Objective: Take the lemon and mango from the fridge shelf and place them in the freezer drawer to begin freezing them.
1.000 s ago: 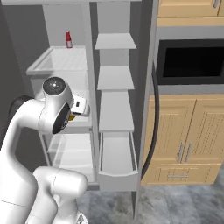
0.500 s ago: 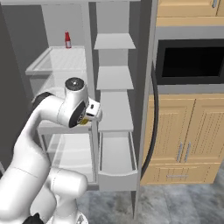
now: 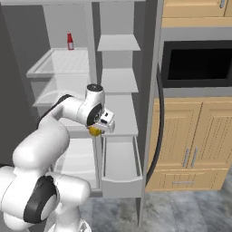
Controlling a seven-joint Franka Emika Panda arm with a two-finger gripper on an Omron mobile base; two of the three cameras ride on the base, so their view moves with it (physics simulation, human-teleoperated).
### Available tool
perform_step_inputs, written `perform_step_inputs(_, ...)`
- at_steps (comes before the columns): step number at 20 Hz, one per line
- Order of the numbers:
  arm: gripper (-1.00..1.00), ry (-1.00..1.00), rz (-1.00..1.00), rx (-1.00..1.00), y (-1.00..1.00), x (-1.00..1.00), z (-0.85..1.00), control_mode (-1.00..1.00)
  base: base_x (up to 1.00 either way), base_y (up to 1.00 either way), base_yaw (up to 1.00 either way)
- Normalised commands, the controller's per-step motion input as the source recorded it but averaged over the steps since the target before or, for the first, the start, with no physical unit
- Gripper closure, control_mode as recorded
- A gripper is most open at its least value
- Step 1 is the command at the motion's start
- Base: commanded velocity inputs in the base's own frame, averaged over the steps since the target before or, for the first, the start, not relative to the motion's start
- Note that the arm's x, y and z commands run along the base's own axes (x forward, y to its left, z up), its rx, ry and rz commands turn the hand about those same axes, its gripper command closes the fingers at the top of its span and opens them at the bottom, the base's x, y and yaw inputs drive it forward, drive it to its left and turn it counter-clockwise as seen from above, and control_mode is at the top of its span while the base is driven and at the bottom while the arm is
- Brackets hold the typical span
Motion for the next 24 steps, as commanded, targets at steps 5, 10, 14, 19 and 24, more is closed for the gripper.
perform_step_inputs(5,1.0,0.16,-0.03,0.0,-0.01,0.23,-0.79,-1.0,0.0,0.0,0.0)
perform_step_inputs(10,1.0,0.13,-0.04,0.0,-0.04,0.21,-0.53,-1.0,0.0,0.0,0.0)
perform_step_inputs(14,1.0,0.12,-0.04,0.0,-0.18,0.33,-0.49,-1.0,0.0,0.0,0.0)
perform_step_inputs(19,1.0,0.06,-0.05,0.0,-0.26,0.14,-0.48,-1.0,0.0,0.0,0.0)
perform_step_inputs(24,1.0,0.05,-0.07,0.0,-0.08,0.19,-0.62,-1.0,0.0,0.0,0.0)
